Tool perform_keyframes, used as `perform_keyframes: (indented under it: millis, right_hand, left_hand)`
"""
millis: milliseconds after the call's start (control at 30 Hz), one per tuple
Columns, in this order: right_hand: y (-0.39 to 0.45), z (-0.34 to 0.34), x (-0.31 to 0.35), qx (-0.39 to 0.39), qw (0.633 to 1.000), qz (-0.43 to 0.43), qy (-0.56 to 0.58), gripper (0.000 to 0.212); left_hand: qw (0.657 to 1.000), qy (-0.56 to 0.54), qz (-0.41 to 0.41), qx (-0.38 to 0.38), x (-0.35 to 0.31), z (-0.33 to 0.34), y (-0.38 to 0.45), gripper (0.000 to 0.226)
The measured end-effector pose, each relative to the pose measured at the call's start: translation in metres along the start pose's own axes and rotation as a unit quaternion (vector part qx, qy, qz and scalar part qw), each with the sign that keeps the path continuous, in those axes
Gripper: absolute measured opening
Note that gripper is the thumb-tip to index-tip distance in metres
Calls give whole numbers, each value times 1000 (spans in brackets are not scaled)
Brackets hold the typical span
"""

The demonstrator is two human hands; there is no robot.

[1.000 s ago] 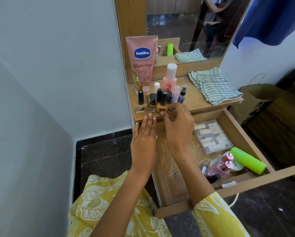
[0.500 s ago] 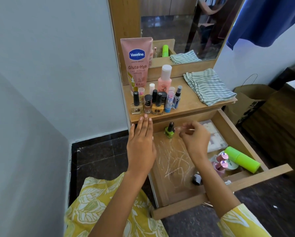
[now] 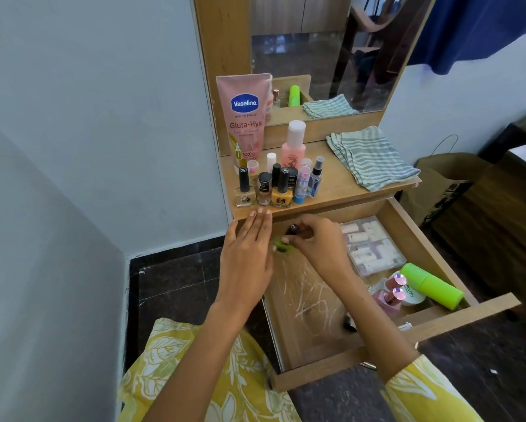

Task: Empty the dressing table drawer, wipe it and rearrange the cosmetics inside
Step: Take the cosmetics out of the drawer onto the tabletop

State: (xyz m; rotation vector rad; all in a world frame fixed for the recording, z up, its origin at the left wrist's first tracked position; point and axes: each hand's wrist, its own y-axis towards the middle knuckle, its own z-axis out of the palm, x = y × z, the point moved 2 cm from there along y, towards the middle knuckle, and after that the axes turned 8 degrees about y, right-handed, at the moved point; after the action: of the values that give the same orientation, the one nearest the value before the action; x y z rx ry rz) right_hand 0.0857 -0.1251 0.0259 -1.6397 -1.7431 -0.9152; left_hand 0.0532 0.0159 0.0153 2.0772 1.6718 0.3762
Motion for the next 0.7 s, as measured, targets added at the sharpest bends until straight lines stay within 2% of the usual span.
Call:
perform_keyframes:
  millis: [100, 233, 433, 567, 700]
  right_hand:
    - [-14, -9, 20, -3, 990, -44, 135, 25]
    - [-27, -13, 38, -19, 980, -88, 180, 22]
    - [-31, -8, 55, -49, 947, -79, 307, 22]
    - [-29, -3, 54, -57, 952, -84, 288, 22]
    - [-29, -9, 38, -81, 966, -78, 232, 13]
  left_hand:
    - [998, -36, -20, -40, 3, -14, -3, 56]
    - [986, -132, -78, -64, 3, -24, -5, 42]
    - [970, -198, -122, -73, 6, -28, -2, 32]
    - [952, -238, -180, -75, 19, -28, 8, 36]
    - [936, -280, -204, -57, 38, -22, 19, 30]
